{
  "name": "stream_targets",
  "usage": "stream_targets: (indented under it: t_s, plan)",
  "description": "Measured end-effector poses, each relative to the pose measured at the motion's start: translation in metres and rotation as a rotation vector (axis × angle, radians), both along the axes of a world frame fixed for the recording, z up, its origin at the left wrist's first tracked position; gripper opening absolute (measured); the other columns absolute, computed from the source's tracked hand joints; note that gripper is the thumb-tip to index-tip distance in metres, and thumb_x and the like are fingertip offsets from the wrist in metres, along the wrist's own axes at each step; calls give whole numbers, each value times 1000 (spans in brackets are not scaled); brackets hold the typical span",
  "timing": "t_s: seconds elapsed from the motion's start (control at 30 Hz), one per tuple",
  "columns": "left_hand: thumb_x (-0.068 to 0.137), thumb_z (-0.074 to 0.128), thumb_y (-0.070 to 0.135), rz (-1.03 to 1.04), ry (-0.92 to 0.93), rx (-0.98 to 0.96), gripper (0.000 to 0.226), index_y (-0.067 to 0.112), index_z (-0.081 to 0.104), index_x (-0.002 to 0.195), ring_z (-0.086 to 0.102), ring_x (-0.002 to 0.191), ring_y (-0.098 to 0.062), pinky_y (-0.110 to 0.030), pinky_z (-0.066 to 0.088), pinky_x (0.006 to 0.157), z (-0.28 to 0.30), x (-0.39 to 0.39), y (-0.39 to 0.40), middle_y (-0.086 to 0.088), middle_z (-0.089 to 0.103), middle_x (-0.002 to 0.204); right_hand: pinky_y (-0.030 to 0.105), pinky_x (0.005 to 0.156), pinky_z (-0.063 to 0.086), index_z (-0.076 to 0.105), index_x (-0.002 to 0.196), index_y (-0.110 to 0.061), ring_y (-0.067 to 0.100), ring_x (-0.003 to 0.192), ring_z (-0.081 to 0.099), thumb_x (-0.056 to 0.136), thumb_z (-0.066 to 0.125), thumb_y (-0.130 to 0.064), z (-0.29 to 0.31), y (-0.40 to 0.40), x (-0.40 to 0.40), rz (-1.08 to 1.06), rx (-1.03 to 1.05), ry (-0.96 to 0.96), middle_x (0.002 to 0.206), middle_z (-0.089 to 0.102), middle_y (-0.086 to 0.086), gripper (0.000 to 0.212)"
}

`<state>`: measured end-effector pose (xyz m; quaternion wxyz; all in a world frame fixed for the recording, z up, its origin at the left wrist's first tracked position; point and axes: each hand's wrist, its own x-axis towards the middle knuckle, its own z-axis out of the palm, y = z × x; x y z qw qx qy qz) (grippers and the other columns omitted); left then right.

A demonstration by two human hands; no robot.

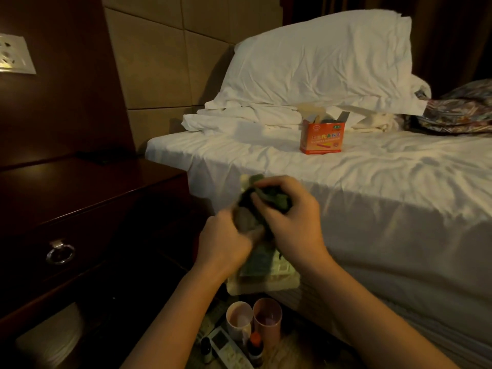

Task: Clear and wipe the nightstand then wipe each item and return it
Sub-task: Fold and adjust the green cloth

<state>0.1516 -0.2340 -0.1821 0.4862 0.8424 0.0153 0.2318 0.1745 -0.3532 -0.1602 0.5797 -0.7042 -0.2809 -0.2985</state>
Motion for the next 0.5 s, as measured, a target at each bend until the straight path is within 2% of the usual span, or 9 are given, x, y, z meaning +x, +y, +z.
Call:
stream_targets:
  t_s: [0.07,0.13,0.23,0.3,0.37,0.43,0.47,0.5]
  plan:
    - [46,66,54,-38,36,74,42,38,59,84,66,93,-20,-42,55,79,-1,-1,-1,10,66,88,21,83,48,67,93,-23,4,94,60,75,73,-13,6,5,-9,128,-51,-69,96,65,-1,21]
    - [44,71,53,-150,20,55,43,44,58,84,66,95,-16,-43,56,79,-3,-2,-1,11,68,89,16,82,46,69,95,-20,3,95,58,73,74,-8,7,5,-7,103,-114,-117,98,63,0,25]
    - [48,85,43,-291,37,22,55,29,65,98,69,89,-10,-43,57,78,-4,-3,-2,4,73,91,6,78,39,69,96,-16,5,93,55,70,74,-3,5,-2,7,-58,-170,-120,99,60,1,29]
    - [50,91,35,-361,62,5,57,25,64,99,68,87,-4,-31,58,75,0,-5,-2,8,73,91,3,76,37,69,96,-14,8,90,55,71,74,-1,6,-11,16,-124,-181,-85,97,58,0,28]
    - [57,82,34,-409,102,-71,48,28,62,100,67,80,3,-16,53,66,7,-4,-1,14,71,85,2,76,37,69,97,-14,9,91,54,72,74,1,7,-20,20,-125,-225,-65,98,56,-2,29]
    - [73,65,41,-389,150,-150,37,19,62,102,63,64,3,-11,47,57,14,-3,1,12,65,73,3,77,38,68,101,-15,12,94,55,72,73,2,5,-26,18,-106,-274,-35,100,56,-2,35]
    - [75,57,56,-352,173,-132,49,14,62,98,61,60,-4,-14,46,55,15,-2,2,4,61,68,5,78,39,66,108,-17,14,97,56,72,73,3,5,-27,16,-101,-290,-21,102,57,-1,41]
    - [67,46,77,-332,197,-97,73,9,62,91,59,60,-15,-21,47,58,15,-1,3,-7,58,66,9,79,41,61,117,-19,15,99,57,73,73,2,4,-27,14,-99,-293,-1,106,58,0,51]
